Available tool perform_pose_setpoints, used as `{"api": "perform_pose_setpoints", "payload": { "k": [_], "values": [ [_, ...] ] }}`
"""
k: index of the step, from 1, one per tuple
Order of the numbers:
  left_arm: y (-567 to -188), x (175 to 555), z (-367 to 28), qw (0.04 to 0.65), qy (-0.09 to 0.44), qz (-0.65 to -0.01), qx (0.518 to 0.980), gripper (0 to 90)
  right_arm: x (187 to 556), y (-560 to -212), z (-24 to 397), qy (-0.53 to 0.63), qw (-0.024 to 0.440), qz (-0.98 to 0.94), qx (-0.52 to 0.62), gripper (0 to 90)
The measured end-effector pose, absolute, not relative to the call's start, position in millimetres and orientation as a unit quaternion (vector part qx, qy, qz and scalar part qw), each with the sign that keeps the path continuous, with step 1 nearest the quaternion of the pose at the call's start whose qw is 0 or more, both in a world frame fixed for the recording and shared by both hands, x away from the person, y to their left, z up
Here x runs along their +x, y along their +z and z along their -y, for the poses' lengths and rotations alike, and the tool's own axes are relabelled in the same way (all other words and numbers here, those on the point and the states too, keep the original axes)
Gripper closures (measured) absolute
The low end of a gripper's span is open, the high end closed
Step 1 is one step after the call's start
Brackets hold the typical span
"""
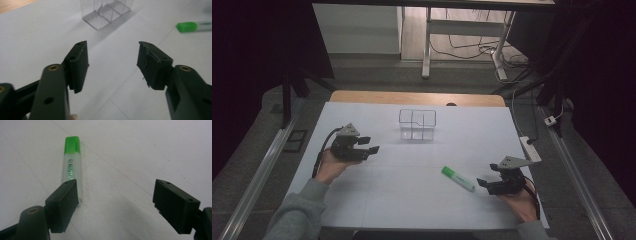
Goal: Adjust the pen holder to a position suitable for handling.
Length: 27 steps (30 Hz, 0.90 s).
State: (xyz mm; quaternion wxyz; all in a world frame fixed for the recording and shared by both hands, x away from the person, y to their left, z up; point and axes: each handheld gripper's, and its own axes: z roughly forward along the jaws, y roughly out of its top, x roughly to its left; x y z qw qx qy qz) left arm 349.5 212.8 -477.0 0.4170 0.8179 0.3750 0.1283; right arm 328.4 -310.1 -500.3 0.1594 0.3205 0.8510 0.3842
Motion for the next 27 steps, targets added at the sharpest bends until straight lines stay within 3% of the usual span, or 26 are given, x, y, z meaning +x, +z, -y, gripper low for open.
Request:
{"api": "perform_pose_setpoints", "payload": {
  "k": [13,27],
  "values": [
    [-487.2,293.8,-223.4,0.423,0.136,-0.369,0.816,33.8,327.1,-496.8,310.8,0.390,0.161,-0.851,0.313,21.3],
    [-502.9,275.7,-229.1,0.404,0.145,-0.373,0.823,32.0,327.0,-494.0,312.6,0.388,0.165,-0.852,0.310,22.0]
  ]
}}
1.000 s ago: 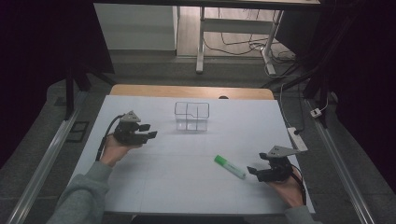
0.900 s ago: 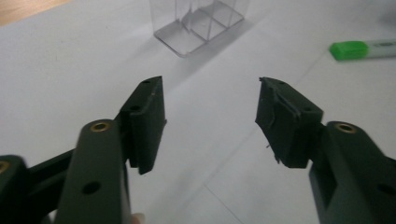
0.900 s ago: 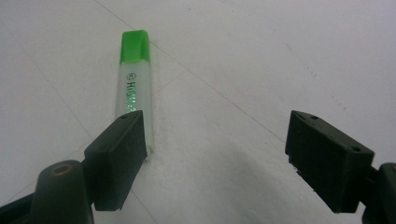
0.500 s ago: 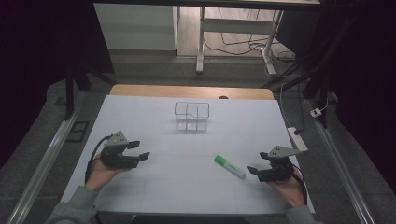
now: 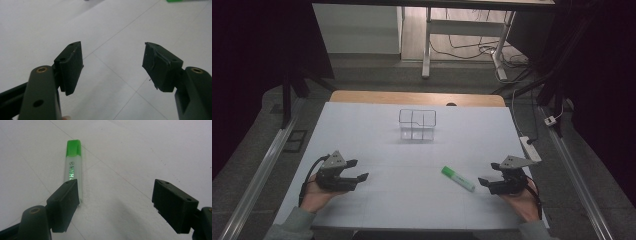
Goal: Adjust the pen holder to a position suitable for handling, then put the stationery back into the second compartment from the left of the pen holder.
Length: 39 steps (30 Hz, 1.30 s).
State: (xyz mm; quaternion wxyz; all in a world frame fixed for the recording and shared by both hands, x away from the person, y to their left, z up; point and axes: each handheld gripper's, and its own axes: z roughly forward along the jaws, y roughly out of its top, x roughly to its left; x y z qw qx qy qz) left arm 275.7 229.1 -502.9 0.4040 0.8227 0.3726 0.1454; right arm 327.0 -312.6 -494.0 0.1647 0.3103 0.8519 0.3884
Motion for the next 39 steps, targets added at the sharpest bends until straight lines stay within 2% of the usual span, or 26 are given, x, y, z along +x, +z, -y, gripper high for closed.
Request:
{"api": "perform_pose_setpoints", "payload": {
  "k": [20,39],
  "values": [
    [-507.6,276.6,-224.4,0.397,0.144,-0.370,0.828,30.2,331.1,-477.4,296.7,0.386,0.154,-0.861,0.295,24.0],
    [-508.2,276.6,-225.4,0.398,0.143,-0.373,0.826,30.0,351.6,-466.5,260.4,0.356,0.118,-0.881,0.289,24.7]
  ]
}}
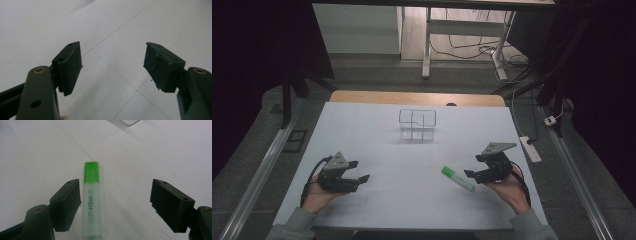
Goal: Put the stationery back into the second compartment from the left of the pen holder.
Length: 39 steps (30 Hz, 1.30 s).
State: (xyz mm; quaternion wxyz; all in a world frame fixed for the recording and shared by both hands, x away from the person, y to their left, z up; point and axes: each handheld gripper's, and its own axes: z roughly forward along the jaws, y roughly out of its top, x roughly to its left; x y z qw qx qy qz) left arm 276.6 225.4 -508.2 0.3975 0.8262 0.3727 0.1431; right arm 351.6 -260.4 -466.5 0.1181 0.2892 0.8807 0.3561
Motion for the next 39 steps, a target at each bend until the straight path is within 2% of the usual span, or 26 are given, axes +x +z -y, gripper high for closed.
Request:
{"api": "perform_pose_setpoints", "payload": {
  "k": [22,39],
  "values": [
    [-509.0,276.6,-224.1,0.396,0.140,-0.372,0.828,29.7,373.5,-471.9,205.0,0.305,0.066,-0.913,0.262,25.0],
    [-509.7,276.6,-223.4,0.391,0.143,-0.370,0.830,29.5,375.3,-485.2,192.4,0.266,0.048,-0.927,0.260,26.1]
  ]
}}
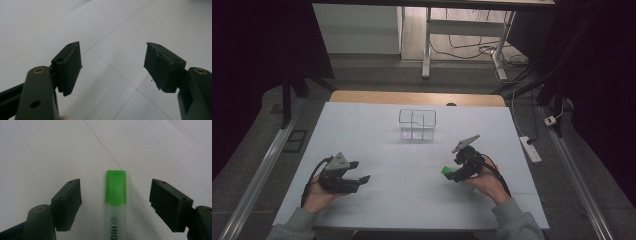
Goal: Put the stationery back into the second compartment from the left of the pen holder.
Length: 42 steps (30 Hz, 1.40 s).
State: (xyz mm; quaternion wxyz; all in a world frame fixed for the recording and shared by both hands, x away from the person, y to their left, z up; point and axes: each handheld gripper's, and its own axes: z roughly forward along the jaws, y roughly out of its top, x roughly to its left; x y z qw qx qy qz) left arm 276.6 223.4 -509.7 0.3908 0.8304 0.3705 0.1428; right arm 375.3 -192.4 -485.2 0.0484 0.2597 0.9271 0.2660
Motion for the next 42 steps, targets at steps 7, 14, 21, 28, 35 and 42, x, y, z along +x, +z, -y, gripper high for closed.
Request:
{"api": "perform_pose_setpoints", "payload": {
  "k": [7,14,21,28,35,42],
  "values": [
    [-510.2,276.9,-223.3,0.389,0.142,-0.370,0.832,29.5,375.7,-491.3,188.4,0.245,0.046,-0.933,0.258,27.9],
    [-510.5,276.9,-222.3,0.385,0.143,-0.367,0.834,29.4,376.6,-498.9,181.6,0.226,0.050,-0.939,0.254,33.9],
    [-511.1,277.4,-222.7,0.384,0.143,-0.367,0.835,29.7,376.4,-503.9,174.1,0.206,0.060,-0.945,0.247,45.8],
    [-511.7,277.3,-222.0,0.382,0.143,-0.365,0.837,29.9,374.0,-502.4,170.9,0.197,0.070,-0.946,0.247,64.2],
    [-511.7,277.1,-222.5,0.382,0.142,-0.365,0.837,29.9,372.4,-502.0,170.5,0.198,0.075,-0.947,0.242,67.5],
    [-511.7,277.2,-223.8,0.383,0.144,-0.367,0.836,29.9,370.9,-496.3,173.1,0.206,0.084,-0.945,0.241,67.5]
  ]
}}
